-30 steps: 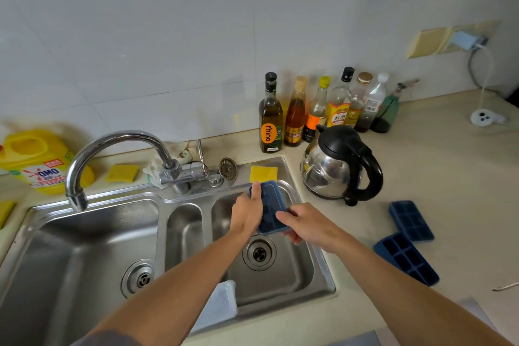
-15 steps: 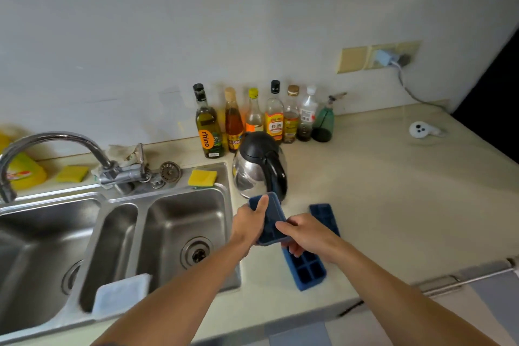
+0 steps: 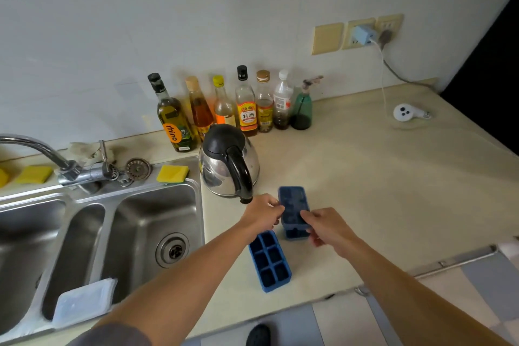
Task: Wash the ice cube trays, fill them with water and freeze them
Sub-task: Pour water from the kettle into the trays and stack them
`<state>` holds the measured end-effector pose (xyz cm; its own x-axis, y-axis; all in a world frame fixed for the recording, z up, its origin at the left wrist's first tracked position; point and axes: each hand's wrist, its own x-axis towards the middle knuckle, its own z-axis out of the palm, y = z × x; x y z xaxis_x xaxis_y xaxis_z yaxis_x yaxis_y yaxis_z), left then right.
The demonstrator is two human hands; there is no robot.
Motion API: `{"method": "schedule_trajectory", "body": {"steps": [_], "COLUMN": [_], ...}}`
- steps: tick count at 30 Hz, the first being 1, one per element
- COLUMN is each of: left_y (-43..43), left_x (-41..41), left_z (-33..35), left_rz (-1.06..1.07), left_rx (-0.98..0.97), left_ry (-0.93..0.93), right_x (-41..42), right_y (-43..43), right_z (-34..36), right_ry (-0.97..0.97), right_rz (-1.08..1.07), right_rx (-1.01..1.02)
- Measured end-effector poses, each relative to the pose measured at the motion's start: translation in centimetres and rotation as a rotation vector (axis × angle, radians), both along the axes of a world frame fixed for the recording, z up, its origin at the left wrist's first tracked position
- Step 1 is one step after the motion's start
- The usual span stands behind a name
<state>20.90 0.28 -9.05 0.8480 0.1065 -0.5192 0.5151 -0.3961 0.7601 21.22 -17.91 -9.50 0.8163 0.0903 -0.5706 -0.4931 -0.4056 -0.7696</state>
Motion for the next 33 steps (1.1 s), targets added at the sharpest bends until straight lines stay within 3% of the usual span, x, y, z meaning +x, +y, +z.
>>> {"method": "schedule_trajectory", "body": {"steps": [11,14,22,26,29,33], "left_y": [-1.1,-1.3,-0.9,0.2,2.2,4.7], "left_x": [2.5,2.4,1.2,-0.9,-3.0,-5.5], "left_z": [-2.8,-3.0,-3.2,-3.4,-3.4,-3.4], "left_rz": [-0.377,-0.369,-0.265,-0.206,-0.119,-0.088], "left_rx": [0.359,0.369,0.327,0.396,0.444,0.397], "left_ry": [0.054,0.040,0.001,-0.060,-0.113,-0.112], "right_x": [0.8,0.7,0.2,-1.4,-2.8,-4.5], "right_y": [-0.7,-0.8,-1.1,-1.1,-0.5,0.7], "right_z": [-3.3,-3.5,-3.1,-1.9,-0.6,0.2], "right_ry": [-0.105,-0.154,-0.152,-0.325,-0.426,-0.214], "right_rz": [0.215,0.272,0.245,0.146,0.146,0.354], "right_rx": [-0.331,-0.441,-0.469,-0.516,-0.396,-0.281]}}
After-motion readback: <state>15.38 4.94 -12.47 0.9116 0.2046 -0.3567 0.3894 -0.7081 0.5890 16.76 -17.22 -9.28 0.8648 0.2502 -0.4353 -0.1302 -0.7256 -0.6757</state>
